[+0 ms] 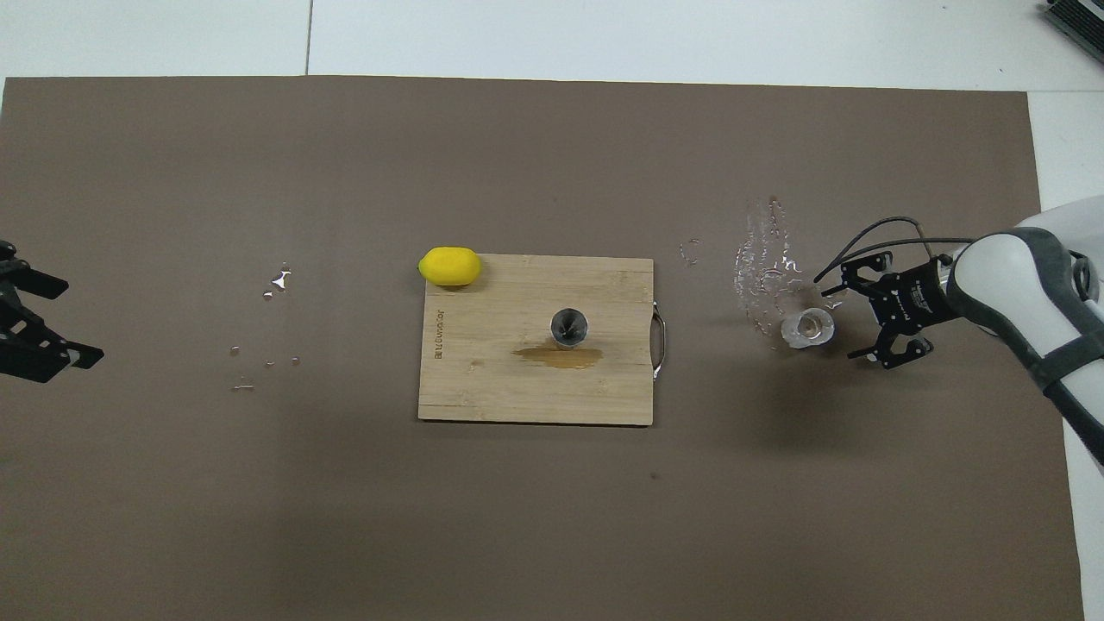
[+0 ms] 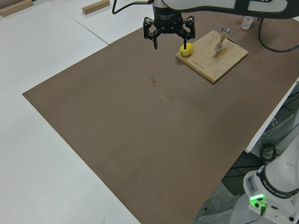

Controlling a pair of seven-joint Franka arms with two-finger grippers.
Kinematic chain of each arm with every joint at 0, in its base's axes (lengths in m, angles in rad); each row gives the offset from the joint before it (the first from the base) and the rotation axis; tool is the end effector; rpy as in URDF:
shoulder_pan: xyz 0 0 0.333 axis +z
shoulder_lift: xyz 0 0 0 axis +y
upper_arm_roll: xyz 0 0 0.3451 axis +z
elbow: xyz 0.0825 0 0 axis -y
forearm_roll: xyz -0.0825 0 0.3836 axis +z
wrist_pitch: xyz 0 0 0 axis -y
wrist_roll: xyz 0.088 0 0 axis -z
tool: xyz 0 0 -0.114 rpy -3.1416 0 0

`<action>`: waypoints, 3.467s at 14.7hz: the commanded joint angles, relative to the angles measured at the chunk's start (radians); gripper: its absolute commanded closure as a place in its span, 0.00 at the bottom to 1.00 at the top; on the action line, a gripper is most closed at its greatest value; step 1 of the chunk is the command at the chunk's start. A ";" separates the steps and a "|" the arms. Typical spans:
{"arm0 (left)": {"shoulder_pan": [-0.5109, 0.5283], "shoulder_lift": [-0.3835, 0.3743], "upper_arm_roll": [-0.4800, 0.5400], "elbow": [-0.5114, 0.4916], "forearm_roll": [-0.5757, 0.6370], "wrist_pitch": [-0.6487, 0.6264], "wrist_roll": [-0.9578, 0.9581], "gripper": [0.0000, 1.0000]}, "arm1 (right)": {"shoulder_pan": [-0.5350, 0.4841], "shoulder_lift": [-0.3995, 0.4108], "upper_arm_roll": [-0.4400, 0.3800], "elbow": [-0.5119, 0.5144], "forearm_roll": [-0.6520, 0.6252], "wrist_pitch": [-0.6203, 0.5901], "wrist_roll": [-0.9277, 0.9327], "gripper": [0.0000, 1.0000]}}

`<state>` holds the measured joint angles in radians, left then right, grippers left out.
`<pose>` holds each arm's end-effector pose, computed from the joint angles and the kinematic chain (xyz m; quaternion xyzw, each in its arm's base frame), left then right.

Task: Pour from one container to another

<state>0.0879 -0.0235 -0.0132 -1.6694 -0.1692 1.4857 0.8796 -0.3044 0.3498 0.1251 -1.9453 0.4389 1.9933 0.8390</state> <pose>0.5319 0.0193 0.6086 0.9137 -0.3894 -0.0321 0.1115 0.5875 -0.0806 0.3091 -0.7810 0.5715 0.2054 0.1455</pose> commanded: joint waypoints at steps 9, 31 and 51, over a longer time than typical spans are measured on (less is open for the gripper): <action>-0.172 -0.052 0.012 -0.026 0.240 -0.051 -0.712 0.00 | -0.013 -0.028 0.014 -0.107 0.198 0.071 0.026 0.17; -0.068 0.013 0.039 0.000 0.116 0.071 -0.790 0.00 | 0.393 -0.147 0.014 0.069 -0.004 0.128 0.750 0.96; -0.074 0.004 0.041 -0.007 0.120 0.073 -0.840 0.00 | 0.708 -0.109 0.014 0.201 -0.557 0.088 1.051 0.96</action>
<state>0.0137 -0.0159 0.0250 -1.6847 -0.0415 1.5690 0.0404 0.3897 0.2338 0.1419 -1.7643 -0.0622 2.1038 1.8706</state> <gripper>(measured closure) 0.000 0.498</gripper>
